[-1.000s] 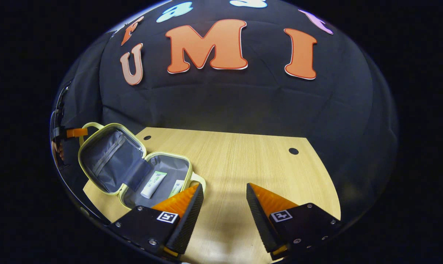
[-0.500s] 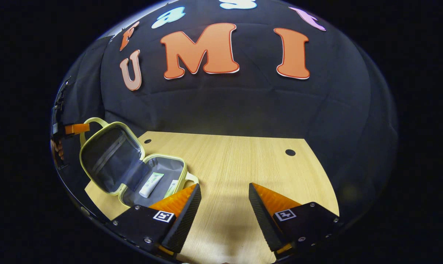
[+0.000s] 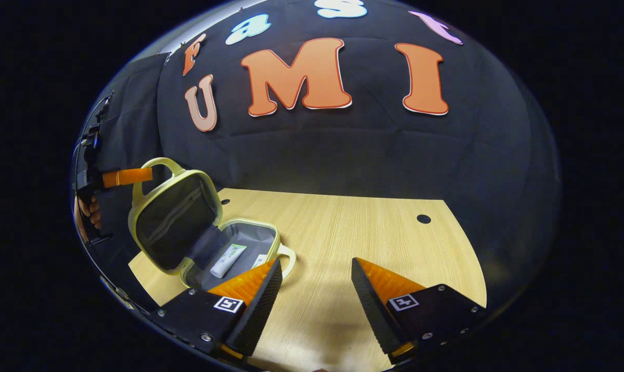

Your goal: First open the suitcase, pack the skin care products into it, and then close the suitcase.

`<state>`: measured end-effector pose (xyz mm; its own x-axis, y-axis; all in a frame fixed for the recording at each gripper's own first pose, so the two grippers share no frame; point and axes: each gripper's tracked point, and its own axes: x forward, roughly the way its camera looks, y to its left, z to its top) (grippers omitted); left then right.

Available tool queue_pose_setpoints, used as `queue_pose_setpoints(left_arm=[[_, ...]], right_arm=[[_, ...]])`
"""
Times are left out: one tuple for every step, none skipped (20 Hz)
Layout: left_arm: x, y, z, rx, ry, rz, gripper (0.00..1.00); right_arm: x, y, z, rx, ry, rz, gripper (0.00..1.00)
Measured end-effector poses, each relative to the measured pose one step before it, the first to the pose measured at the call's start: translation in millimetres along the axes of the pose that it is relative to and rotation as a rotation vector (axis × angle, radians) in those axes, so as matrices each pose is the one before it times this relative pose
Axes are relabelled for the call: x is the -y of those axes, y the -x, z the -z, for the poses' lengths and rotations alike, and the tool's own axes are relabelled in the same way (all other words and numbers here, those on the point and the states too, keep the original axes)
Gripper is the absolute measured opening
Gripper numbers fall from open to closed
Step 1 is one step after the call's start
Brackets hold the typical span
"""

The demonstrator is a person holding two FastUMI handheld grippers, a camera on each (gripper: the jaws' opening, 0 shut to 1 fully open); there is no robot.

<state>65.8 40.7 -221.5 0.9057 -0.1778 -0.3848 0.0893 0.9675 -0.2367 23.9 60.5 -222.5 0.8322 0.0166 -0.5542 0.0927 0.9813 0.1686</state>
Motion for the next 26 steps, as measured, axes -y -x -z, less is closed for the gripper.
queue_pose_setpoints(left_arm=[[9.76, -1.93, 3.13, -0.00366, -0.00649, 0.01441, 0.04], [8.88, -2.25, 2.34, -0.00233, -0.00146, 0.01123, 0.04], [12.78, -1.61, 2.85, -0.00403, 0.00341, 0.02098, 0.04], [12.54, -2.16, 2.27, -0.00349, 0.00769, 0.02329, 0.04], [11.66, -5.02, 4.44, -0.00928, 0.00484, 0.02523, 0.04], [11.87, -4.52, 5.78, -0.01298, -0.00036, 0.02034, 0.04], [11.81, -2.88, 6.38, -0.01484, -0.00978, 0.01905, 0.04], [11.27, -4.10, 4.83, -0.01263, -0.01460, 0.01710, 0.04], [8.80, -5.36, 5.92, -0.01436, -0.01811, 0.01586, 0.04], [9.97, -4.73, 7.30, -0.01938, -0.01448, 0.01404, 0.04], [9.40, -4.97, 9.00, -0.01772, -0.01164, 0.01807, 0.04], [9.14, -6.59, 7.79, -0.01790, -0.00746, 0.01793, 0.04], [8.40, -4.63, 8.99, -0.02253, -0.00421, 0.01853, 0.04], [8.34, -5.63, 9.01, -0.02352, -0.00579, 0.01753, 0.04], [5.22, -3.62, 8.72, -0.01952, -0.00988, 0.01398, 0.05], [4.95, -4.76, 8.77, -0.02006, -0.00941, 0.01049, 0.04], [4.31, -5.16, 8.70, -0.01908, -0.01461, 0.00853, 0.04], [3.33, -4.89, 7.61, -0.01874, -0.01536, 0.00137, 0.04], [2.60, -4.71, 4.67, -0.01292, -0.02281, -0.00425, 0.02], [4.63, -5.74, 5.04, -0.00779, -0.02564, -0.00798, 0.04], [1.96, -2.85, 3.36, -0.01146, -0.02622, -0.00545, 0.04], [-0.29, -0.83, 4.28, -0.02186, -0.02588, -0.00484, 0.06], [2.11, -3.22, 3.50, -0.01488, -0.01638, 0.01004, 0.06], [3.95, -1.89, 1.21, -0.00958, -0.00219, 0.00818, 0.12], [3.73, -2.10, 1.64, -0.00010, 0.00637, 0.00764, 0.15], [1.95, 1.17, -0.95, 0.01042, 0.00941, -0.00213, 0.20]], right_arm=[[1.25, -0.77, 0.89, 0.00035, 0.00345, -0.00395, 0.87], [-0.16, 0.29, 0.53, -0.00373, 0.00126, -0.00539, 0.87], [1.82, -0.25, 2.38, -0.00726, -0.00001, -0.00117, 0.87], [0.17, -0.83, 2.41, -0.00547, -0.00389, -0.00573, 0.87], [1.47, -0.18, -0.63, 0.00059, -0.00564, -0.00134, 0.87], [2.25, -0.06, -1.98, 0.00553, -0.00567, -0.00183, 0.87], [2.20, 0.71, -1.01, 0.00571, -0.00476, -0.00021, 0.87], [2.56, 0.98, -0.50, 0.00382, -0.00323, 0.00428, 0.87], [2.95, 0.22, -0.52, 0.00193, -0.00387, 0.00217, 0.87], [3.18, 0.16, 1.13, -0.00175, -0.00408, 0.00730, 0.87], [3.17, 1.02, 1.79, -0.00234, -0.00707, 0.00445, 0.87], [2.56, 0.38, 1.06, -0.00167, -0.00836, 0.00589, 0.88], [2.53, 0.55, 1.72, 0.00074, -0.00797, 0.00419, 0.87], [2.12, 1.77, 0.62, 0.00085, -0.00571, 0.00384, 0.88], [2.77, 1.50, 2.00, 0.00064, -0.00281, 0.00755, 0.87], [1.86, 1.75, 0.24, 0.00358, -0.00389, 0.00136, 0.88], [1.96, 1.21, 0.62, 0.00073, -0.00165, 0.00756, 0.88], [1.71, 0.80, -0.72, -0.00003, -0.00226, 0.00236, 0.88], [1.21, 0.34, -0.28, 0.00201, -0.00296, 0.00486, 0.88], [1.62, 0.90, -1.92, 0.00337, -0.00259, 0.00120, 0.87], [-1.29, 1.91, -1.00, 0.00352, -0.00205, -0.00058, 0.88], [-0.47, 1.26, -0.64, 0.00328, -0.00184, 0.00232, 0.87], [-0.40, 0.36, -1.09, 0.00318, -0.00264, -0.00369, 0.88], [-0.57, 0.45, -1.42, 0.00325, -0.00163, 0.00063, 0.87], [0.00, 1.32, -3.53, 0.01259, -0.00377, -0.00548, 0.87], [-1.43, 0.65, -4.76, 0.01553, -0.00361, 0.00238, 0.87]])
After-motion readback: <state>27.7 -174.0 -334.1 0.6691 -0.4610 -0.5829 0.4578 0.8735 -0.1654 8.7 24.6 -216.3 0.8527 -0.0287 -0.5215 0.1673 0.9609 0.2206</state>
